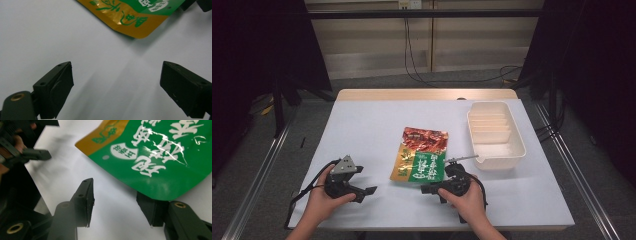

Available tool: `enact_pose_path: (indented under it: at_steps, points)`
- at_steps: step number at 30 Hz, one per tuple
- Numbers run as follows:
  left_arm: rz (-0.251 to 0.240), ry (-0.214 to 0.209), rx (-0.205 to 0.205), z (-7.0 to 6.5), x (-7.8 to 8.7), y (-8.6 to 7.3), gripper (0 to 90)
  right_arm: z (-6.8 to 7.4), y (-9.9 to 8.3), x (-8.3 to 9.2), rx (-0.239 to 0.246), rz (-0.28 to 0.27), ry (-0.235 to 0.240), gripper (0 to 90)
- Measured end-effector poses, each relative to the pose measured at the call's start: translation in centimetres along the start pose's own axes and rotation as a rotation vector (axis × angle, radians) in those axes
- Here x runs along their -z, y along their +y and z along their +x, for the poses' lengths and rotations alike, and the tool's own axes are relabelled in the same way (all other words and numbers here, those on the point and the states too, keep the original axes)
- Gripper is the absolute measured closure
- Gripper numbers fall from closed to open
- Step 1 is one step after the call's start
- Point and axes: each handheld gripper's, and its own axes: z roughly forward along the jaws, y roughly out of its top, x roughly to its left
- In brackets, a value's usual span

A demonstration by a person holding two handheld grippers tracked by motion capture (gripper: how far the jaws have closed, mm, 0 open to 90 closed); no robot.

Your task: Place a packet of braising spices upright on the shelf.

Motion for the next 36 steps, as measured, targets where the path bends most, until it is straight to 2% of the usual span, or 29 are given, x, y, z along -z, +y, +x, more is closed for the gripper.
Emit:
enact_pose_path:
  at_steps: [1, 3, 4, 5, 9, 10, 17, 18, 20, 25, 27, 31, 36]
  points:
    - [0.005, -0.008, -0.002, 0.1, 0.0, 0.0, 13.1, 0.0, 0.1, 0.1, -0.022, -0.023, 0.005, 49.4]
    - [0.01, 0.004, -0.004, 0.1, 0.0, 0.0, 13.3, 0.1, 0.2, 0.1, -0.032, -0.03, 0.005, 50.0]
    - [0.004, 0.003, 0.002, 0.1, 0.0, 0.0, 13.4, -0.1, 0.2, 0.1, -0.053, -0.041, 0.018, 50.2]
    - [0.018, 0.009, -0.005, 0.1, 0.2, 0.1, 13.4, -0.1, 0.2, 0.0, -0.063, -0.04, 0.021, 50.1]
    - [0.015, 0.014, -0.006, 0.1, 0.0, 0.0, 13.4, -0.1, 0.2, 0.0, -0.07, -0.048, 0.033, 48.9]
    - [0.027, 0.012, -0.008, 0.1, 0.0, 0.0, 13.4, -0.1, 0.2, 0.1, -0.078, -0.052, 0.037, 48.2]
    - [0.021, 0.014, -0.009, 0.1, -0.1, -0.1, 13.3, -0.4, 0.4, 0.4, -0.12, -0.07, 0.031, 44.5]
    - [0.02, 0.017, -0.009, 0.1, -0.1, -0.1, 13.3, -0.6, 0.4, 0.4, -0.134, -0.072, 0.044, 41.9]
    - [0.018, 0.019, 0.002, 0.0, -0.1, -0.1, 13.2, -0.7, 0.4, 0.5, -0.139, -0.074, 0.056, 39.1]
    - [0.031, 0.024, -0.012, 0.0, -0.1, -0.1, 12.9, -0.6, 0.4, 0.5, -0.152, -0.082, 0.068, 36.3]
    - [0.027, 0.025, -0.006, 0.0, -0.1, -0.1, 12.9, -0.8, 0.4, 0.5, -0.162, -0.082, 0.043, 39.3]
    - [0.025, 0.025, -0.005, 0.0, -0.1, -0.1, 12.8, -1.2, 0.5, 0.5, -0.188, -0.085, 0.035, 42.1]
    - [0.023, 0.036, -0.008, 0.0, -0.2, -0.1, 12.8, -1.0, 0.4, 0.5, -0.187, -0.087, 0.058, 35.9]
